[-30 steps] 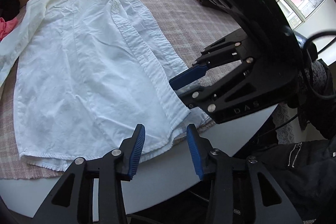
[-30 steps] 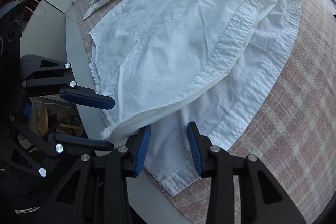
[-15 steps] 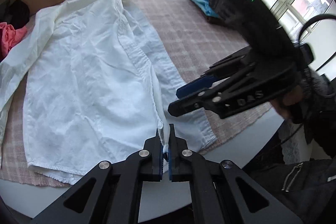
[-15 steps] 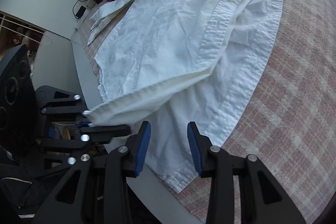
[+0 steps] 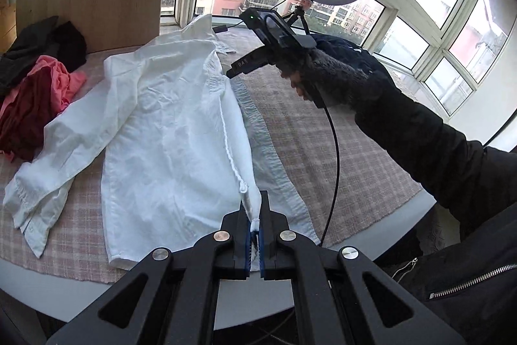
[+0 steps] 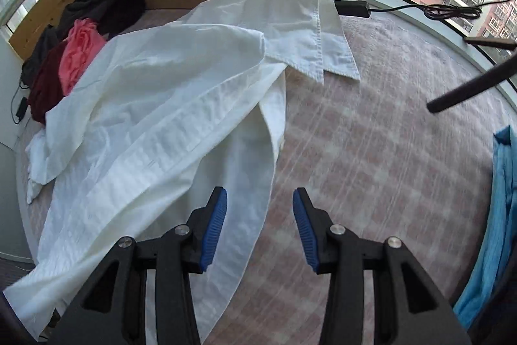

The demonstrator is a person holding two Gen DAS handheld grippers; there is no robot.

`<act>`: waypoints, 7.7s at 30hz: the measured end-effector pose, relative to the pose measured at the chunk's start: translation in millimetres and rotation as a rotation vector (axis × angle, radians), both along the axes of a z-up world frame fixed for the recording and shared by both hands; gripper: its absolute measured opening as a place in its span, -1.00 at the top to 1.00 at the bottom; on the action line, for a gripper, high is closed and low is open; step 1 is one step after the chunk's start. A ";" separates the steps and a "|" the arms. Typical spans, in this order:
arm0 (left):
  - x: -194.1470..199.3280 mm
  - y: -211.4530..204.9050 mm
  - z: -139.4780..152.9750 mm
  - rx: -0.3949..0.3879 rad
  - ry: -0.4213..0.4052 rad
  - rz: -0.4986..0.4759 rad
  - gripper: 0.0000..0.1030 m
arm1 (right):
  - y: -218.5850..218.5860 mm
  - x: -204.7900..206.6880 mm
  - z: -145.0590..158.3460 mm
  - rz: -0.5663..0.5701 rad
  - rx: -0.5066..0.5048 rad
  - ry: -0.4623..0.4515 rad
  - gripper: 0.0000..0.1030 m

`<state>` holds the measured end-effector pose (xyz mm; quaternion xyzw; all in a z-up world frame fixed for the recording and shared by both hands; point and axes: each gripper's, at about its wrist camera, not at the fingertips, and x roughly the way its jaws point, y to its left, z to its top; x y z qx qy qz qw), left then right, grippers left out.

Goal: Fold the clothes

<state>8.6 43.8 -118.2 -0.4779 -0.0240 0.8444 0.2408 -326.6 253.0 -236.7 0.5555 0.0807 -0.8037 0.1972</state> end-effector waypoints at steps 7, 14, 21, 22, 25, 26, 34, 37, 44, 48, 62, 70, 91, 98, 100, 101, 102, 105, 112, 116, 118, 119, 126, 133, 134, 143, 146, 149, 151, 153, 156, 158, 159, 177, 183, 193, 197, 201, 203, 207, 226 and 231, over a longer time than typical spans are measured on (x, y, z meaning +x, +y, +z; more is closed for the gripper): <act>1.1 -3.1 -3.1 0.018 -0.042 0.008 0.96 | -16.0 -64.3 -11.3 -0.015 0.206 0.065 0.18; 2.5 11.7 -14.8 0.020 -0.076 -0.047 0.96 | 22.9 -80.4 -11.8 -0.167 0.020 -0.054 0.04; 5.8 13.4 -10.0 0.018 -0.064 -0.059 0.96 | 52.4 -38.5 34.2 -0.158 -0.204 -0.052 0.04; 6.2 12.0 -8.5 0.017 -0.060 -0.056 0.96 | 52.2 -33.7 36.0 -0.146 -0.262 -0.087 0.04; 9.5 12.8 -8.8 -0.003 -0.056 -0.064 0.96 | 30.0 -23.9 28.5 -0.137 -0.328 -0.176 0.04; 10.6 13.1 -8.9 -0.010 -0.055 -0.066 0.96 | 27.2 -24.1 25.8 -0.150 -0.344 -0.196 0.04; 18.4 22.4 -13.3 -0.031 -0.040 -0.069 0.96 | -11.0 -53.5 -3.2 -0.168 -0.351 -0.290 0.04; 19.1 18.6 -13.5 -0.024 -0.042 -0.055 0.96 | -19.7 -59.4 -10.8 -0.143 -0.336 -0.296 0.32; 18.1 31.9 -8.3 0.011 -0.029 -0.089 0.96 | -29.0 -72.7 27.7 -0.068 -0.331 -0.235 0.91; 18.0 67.4 -13.6 0.012 -0.029 -0.202 0.96 | -36.9 -75.3 58.6 -0.009 -0.210 -0.155 0.91; 23.6 120.4 -83.5 -0.072 -0.189 -0.406 0.75 | -13.9 -77.9 -10.6 -0.012 0.024 -0.135 0.86; 29.9 2.8 -67.5 -0.160 -0.180 -0.119 0.30 | -8.9 -55.3 22.7 0.043 0.086 -0.066 0.25; -45.7 -62.7 -148.6 -0.070 -0.474 0.055 0.95 | 37.8 251.3 31.4 -0.083 -0.193 -0.167 0.02; -43.4 -79.7 -122.0 -0.046 -0.393 0.029 0.95 | -10.0 289.2 21.0 -0.018 -0.082 -0.148 0.02; -44.6 -82.9 -127.7 -0.021 -0.409 0.020 0.95 | -15.3 293.3 15.4 -0.020 -0.050 -0.149 0.02; -46.2 -80.3 -132.8 -0.018 -0.429 0.003 0.94 | -17.6 294.8 11.8 -0.019 -0.030 -0.153 0.02; -47.4 -77.4 -137.7 -0.017 -0.448 -0.013 0.86 | -18.9 295.1 6.4 -0.024 -0.004 -0.163 0.02; -42.8 -69.7 -142.9 -0.043 -0.455 -0.043 0.49 | -20.8 296.2 -0.6 -0.039 0.053 -0.186 0.02; -31.1 -126.0 -108.0 -0.043 -0.357 0.018 0.44 | -85.3 315.5 54.2 0.121 -0.109 -0.064 -0.02; -22.5 -170.6 -93.4 -0.075 -0.304 0.089 0.44 | -158.1 317.8 49.8 0.241 -0.115 -0.037 -0.14; -15.5 -189.9 -88.6 -0.062 -0.290 0.116 0.44 | -188.7 310.9 41.9 0.270 -0.112 -0.053 -0.14; -11.9 -197.1 -89.0 -0.057 -0.287 0.128 0.43 | -201.1 308.5 36.0 0.286 -0.116 -0.071 -0.14; 6.2 -209.0 -101.0 -0.025 -0.288 0.143 0.43 | -242.7 302.1 -8.2 0.341 0.066 -0.095 -0.13; 2.8 -184.7 -111.2 -0.008 -0.294 0.070 0.43 | -204.4 271.9 1.0 0.233 -0.122 -0.259 0.73; 1.8 -181.5 -111.3 -0.006 -0.291 0.063 0.43 | -200.6 270.7 4.0 0.223 -0.127 -0.259 0.80; -8.6 -150.3 -121.2 0.042 -0.318 -0.007 0.43 | -162.4 251.6 61.2 0.138 -0.286 -0.213 0.85; -11.1 -132.5 -124.4 0.075 -0.324 -0.050 0.43 | -142.9 242.7 86.7 0.105 -0.357 -0.202 0.85; -13.9 -105.9 -125.3 0.099 -0.310 -0.102 0.29 | -125.7 233.3 106.3 0.071 -0.372 -0.178 0.85; -13.6 -82.5 -124.0 0.077 -0.283 -0.156 0.28 | -117.3 229.1 112.6 0.057 -0.381 -0.170 0.85; -11.2 -60.4 -122.3 0.030 -0.236 -0.213 0.28 | -110.2 226.3 118.2 0.052 -0.383 -0.162 0.85; -12.6 -39.8 -124.9 -0.022 -0.199 -0.245 0.28 | -101.9 222.7 125.0 0.052 -0.393 -0.150 0.85; -15.7 -30.1 -128.2 -0.041 -0.200 -0.253 0.28 | -96.8 219.7 128.4 0.051 -0.412 -0.148 0.85; -17.3 -25.8 -130.2 -0.050 -0.205 -0.256 0.31 | -95.4 218.3 129.6 0.050 -0.412 -0.143 0.85; -20.2 -83.6 -118.8 0.126 -0.275 -0.090 0.83 | -88.7 217.0 134.6 0.067 -0.432 -0.142 0.85; -7.2 -129.1 -124.5 0.176 -0.270 0.007 0.83 | -105.7 225.0 137.0 0.112 -0.442 -0.153 0.85; -6.2 -140.4 -154.9 0.161 -0.338 0.036 0.80 | -168.1 223.1 92.0 0.205 -0.372 -0.261 0.82; 4.4 -154.6 -143.4 0.101 -0.328 0.029 0.86 | -182.9 230.1 76.9 0.217 -0.432 -0.387 0.56; 1.2 -159.3 -120.3 0.113 -0.311 0.027 0.73 | -151.2 242.2 95.7 0.184 -0.498 -0.331 0.17; -8.8 -157.3 -116.5 0.107 -0.299 0.035 0.45 | -118.9 246.8 98.6 0.103 -0.504 -0.288 0.13; -37.6 -167.2 -107.1 0.179 -0.341 0.061 0.33 | -60.0 260.6 79.4 -0.064 -0.448 -0.268 0.12; -79.0 -127.5 -124.0 0.018 -0.469 -0.035 0.97 | 10.2 328.7 -5.8 -0.344 -0.394 -0.298 0.12; -76.9 -126.5 -127.0 0.010 -0.462 -0.043 0.97 | 7.8 330.6 -16.9 -0.394 -0.430 -0.304 0.12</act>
